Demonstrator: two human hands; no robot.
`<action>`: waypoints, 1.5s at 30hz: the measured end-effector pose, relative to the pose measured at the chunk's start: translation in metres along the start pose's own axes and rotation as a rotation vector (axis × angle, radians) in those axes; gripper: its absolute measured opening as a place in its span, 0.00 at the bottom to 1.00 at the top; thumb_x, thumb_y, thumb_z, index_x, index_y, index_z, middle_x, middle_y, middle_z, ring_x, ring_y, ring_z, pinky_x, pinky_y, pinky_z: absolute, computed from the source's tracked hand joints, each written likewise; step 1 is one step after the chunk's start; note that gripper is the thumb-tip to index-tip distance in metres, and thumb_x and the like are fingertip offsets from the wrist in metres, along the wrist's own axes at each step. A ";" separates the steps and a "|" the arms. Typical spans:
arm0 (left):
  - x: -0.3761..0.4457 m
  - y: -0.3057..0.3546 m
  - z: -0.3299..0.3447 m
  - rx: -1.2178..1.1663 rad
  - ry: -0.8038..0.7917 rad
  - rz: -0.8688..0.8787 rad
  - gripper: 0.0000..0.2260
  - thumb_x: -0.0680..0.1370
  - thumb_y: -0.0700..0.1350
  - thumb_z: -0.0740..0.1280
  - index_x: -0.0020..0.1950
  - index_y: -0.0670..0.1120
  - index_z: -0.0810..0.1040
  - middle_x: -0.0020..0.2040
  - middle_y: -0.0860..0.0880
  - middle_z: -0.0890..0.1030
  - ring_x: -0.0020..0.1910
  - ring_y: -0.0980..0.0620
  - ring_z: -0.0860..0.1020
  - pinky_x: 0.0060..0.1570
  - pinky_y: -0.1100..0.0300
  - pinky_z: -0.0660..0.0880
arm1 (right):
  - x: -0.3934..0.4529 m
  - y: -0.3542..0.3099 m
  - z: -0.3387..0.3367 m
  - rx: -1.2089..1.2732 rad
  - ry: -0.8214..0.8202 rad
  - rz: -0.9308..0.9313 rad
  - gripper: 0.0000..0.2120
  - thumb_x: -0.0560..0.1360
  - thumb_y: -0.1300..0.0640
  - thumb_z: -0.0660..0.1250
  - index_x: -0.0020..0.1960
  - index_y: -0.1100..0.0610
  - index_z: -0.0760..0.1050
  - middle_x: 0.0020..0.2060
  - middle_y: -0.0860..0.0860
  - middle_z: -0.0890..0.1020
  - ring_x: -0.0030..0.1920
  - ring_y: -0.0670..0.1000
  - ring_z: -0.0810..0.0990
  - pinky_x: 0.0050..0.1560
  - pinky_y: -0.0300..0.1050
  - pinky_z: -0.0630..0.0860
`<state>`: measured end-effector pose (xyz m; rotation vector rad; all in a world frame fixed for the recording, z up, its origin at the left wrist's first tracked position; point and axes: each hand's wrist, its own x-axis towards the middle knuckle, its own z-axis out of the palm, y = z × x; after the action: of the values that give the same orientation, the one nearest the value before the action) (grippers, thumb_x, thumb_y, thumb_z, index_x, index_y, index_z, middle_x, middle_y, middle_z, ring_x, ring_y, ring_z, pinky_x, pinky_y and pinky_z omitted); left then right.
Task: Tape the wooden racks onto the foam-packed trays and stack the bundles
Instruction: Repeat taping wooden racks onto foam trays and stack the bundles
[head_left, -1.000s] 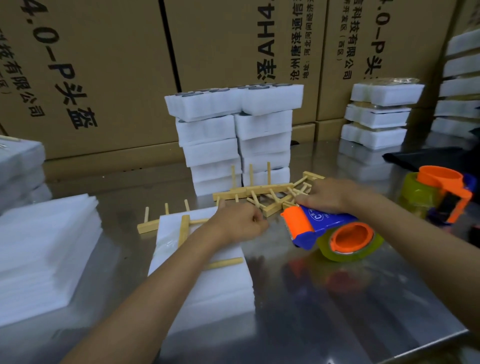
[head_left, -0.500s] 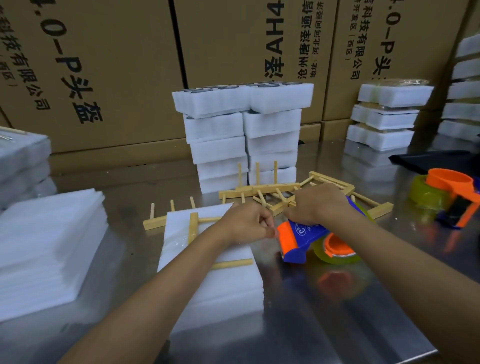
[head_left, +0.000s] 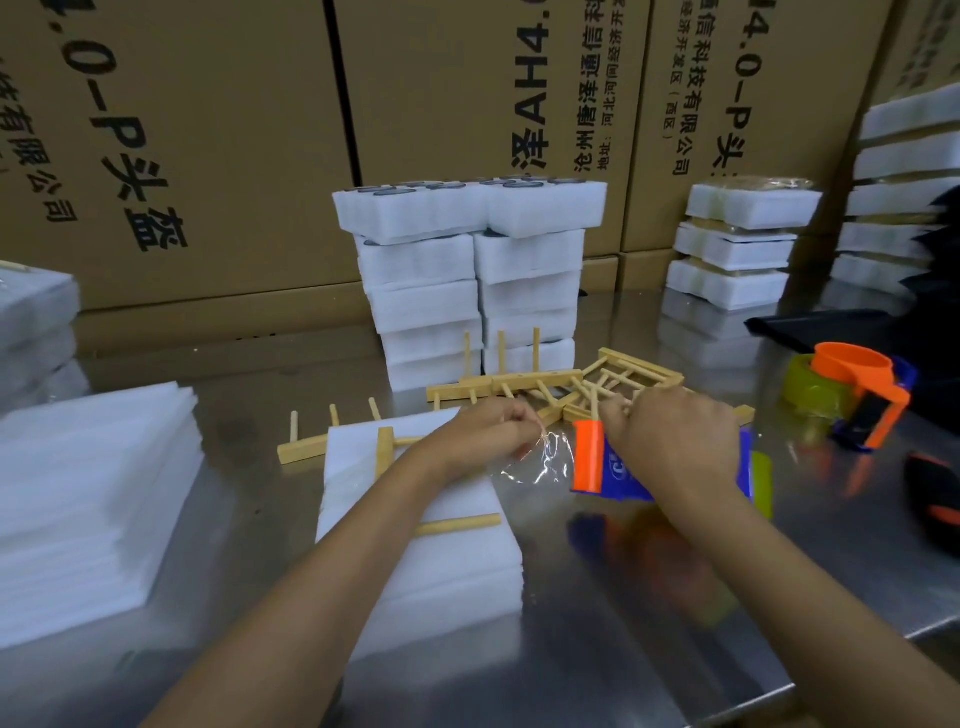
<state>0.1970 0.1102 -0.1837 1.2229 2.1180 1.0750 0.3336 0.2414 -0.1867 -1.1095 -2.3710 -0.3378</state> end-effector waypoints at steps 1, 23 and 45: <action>-0.002 0.000 0.001 0.067 -0.011 -0.013 0.11 0.72 0.47 0.64 0.47 0.42 0.81 0.40 0.53 0.81 0.42 0.55 0.76 0.62 0.48 0.72 | -0.015 0.005 -0.001 0.027 0.073 0.032 0.22 0.77 0.46 0.60 0.30 0.58 0.71 0.24 0.52 0.73 0.24 0.53 0.67 0.29 0.39 0.58; -0.063 -0.003 -0.047 0.210 0.624 0.103 0.14 0.81 0.43 0.61 0.64 0.54 0.77 0.65 0.54 0.77 0.65 0.52 0.73 0.68 0.49 0.67 | -0.095 -0.020 -0.037 0.913 -0.011 -0.113 0.18 0.80 0.52 0.59 0.69 0.49 0.69 0.60 0.42 0.73 0.61 0.41 0.68 0.57 0.36 0.64; -0.133 -0.091 -0.081 -1.164 0.475 0.093 0.21 0.76 0.52 0.71 0.68 0.52 0.77 0.62 0.44 0.82 0.60 0.41 0.81 0.53 0.44 0.80 | -0.085 -0.126 -0.040 1.806 -0.722 0.033 0.26 0.71 0.46 0.71 0.64 0.28 0.69 0.58 0.37 0.81 0.56 0.43 0.82 0.57 0.49 0.78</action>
<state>0.1599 -0.0644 -0.2091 0.4914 1.2093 2.3095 0.2965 0.0891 -0.1997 -0.2505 -1.8448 2.0446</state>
